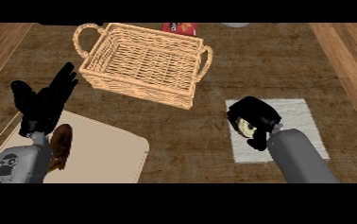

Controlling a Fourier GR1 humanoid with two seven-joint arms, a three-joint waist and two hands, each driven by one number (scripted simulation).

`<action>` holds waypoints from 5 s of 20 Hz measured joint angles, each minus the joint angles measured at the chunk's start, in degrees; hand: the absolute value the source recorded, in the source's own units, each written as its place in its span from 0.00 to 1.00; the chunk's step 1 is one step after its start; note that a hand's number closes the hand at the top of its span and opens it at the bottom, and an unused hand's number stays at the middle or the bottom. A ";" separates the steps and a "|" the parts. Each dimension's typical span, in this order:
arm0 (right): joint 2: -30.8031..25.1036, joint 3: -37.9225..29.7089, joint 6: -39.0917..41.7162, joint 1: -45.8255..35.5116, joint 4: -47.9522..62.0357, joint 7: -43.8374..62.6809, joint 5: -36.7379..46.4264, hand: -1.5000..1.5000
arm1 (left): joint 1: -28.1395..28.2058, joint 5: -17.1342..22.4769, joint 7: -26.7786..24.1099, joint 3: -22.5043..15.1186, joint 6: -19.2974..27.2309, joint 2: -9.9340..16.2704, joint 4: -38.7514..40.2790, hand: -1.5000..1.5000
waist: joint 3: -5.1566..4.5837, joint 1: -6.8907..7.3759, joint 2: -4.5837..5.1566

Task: Pick the cupcake from the placemat and place it in the basket

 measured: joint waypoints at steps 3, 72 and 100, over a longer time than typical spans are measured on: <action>4.31 2.31 -0.10 0.06 -1.60 6.65 0.44 1.00 | -0.27 -0.01 0.17 -0.35 -0.41 0.01 0.17 0.50 | 0.09 1.19 -0.11; 11.47 30.24 -49.29 -57.81 11.31 93.29 -14.62 0.00 | -7.76 -1.32 -0.67 -2.49 -1.12 -1.77 5.78 0.50 | 1.42 6.20 2.14; 11.88 17.70 -78.93 -46.17 10.64 92.52 -12.90 0.00 | -2.96 -0.42 -0.45 1.37 0.22 0.12 4.58 0.50 | 1.76 -0.90 0.24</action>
